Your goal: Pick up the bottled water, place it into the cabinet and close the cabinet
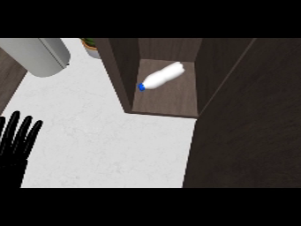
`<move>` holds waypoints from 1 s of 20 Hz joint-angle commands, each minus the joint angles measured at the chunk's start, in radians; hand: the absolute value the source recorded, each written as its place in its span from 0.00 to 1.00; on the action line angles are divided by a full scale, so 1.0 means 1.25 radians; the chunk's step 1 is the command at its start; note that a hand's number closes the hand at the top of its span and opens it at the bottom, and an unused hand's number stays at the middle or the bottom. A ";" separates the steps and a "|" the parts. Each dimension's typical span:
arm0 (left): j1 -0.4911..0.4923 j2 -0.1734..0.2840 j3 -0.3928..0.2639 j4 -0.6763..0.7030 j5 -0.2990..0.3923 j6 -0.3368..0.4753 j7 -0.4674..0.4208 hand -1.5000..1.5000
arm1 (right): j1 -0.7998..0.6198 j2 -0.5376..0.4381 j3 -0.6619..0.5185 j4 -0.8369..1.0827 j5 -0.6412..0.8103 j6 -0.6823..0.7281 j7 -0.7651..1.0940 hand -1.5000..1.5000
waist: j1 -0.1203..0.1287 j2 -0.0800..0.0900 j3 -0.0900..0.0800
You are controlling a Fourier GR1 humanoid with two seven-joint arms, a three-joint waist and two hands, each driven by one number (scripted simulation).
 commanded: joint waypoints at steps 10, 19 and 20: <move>0.026 0.082 0.073 -0.013 0.057 -0.113 0.010 0.00 | -0.136 0.042 0.159 -0.019 -0.015 0.032 0.133 1.00 | 0.071 0.024 -0.002; 0.030 0.107 0.078 -0.012 0.065 -0.152 0.023 0.00 | -0.242 -0.003 0.097 -0.018 -0.005 0.078 0.176 1.00 | 0.123 0.030 -0.008; 0.017 0.109 0.082 -0.015 0.072 -0.148 0.028 0.00 | -0.262 -0.016 0.087 -0.017 0.003 0.091 0.177 0.00 | 0.125 0.032 -0.009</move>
